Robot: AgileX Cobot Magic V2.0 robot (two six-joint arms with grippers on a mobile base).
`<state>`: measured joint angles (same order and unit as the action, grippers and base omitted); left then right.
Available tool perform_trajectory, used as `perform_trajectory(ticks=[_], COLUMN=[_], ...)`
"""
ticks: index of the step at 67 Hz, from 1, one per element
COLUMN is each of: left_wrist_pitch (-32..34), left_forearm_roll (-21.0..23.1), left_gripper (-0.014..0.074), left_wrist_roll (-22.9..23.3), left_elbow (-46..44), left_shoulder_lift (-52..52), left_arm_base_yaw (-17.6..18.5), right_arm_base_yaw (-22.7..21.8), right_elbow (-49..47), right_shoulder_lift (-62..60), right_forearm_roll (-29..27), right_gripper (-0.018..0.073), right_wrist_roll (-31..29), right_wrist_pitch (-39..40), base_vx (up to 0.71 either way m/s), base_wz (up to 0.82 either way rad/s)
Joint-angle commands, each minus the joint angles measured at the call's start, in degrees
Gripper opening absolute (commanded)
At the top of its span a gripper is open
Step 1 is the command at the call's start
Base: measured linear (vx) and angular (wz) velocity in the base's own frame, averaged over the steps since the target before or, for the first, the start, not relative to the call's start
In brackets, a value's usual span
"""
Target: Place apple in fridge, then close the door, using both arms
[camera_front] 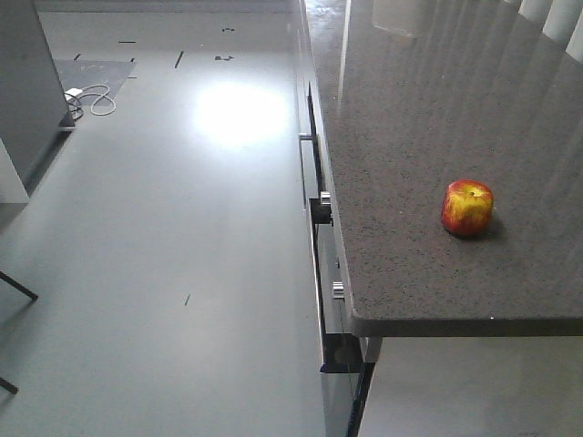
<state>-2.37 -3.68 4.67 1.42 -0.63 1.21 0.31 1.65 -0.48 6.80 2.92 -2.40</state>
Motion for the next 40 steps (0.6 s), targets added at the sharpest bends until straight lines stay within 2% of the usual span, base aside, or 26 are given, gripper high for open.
perform_trajectory(ticks=[1,22,29,40], left_wrist_pitch=[3.92,3.92,3.92,3.92], left_forearm_roll=[0.03,0.03,0.03,0.03], left_gripper=[-0.0006,-0.0006,-0.0006,-0.0006], left_wrist_roll=[-0.09,-0.09,-0.09,-0.09], left_elbow=[-1.04,-1.04,-1.04,-1.04], left_shoulder_lift=[-0.8,-0.8,-0.8,-0.8], left_arm_base_yaw=[0.5,0.5,0.5,0.5], right_arm_base_yaw=[-0.31,-0.31,-0.31,-0.31], right_elbow=[-0.25,-1.47,-5.84,-16.6], right_shoulder_lift=[-0.75,-0.75,1.13,9.1], right_forearm_roll=[0.19,-0.18,0.03,0.55], right_gripper=[-0.0003,-0.0003,-0.0003,-0.0003], right_wrist_roll=[-0.48,0.68,1.64,1.43], right_wrist_pitch=[4.28,5.88,2.4,-7.32], base_vx=[0.0,0.0,0.0,0.0], base_wz=[0.0,0.0,0.0,0.0])
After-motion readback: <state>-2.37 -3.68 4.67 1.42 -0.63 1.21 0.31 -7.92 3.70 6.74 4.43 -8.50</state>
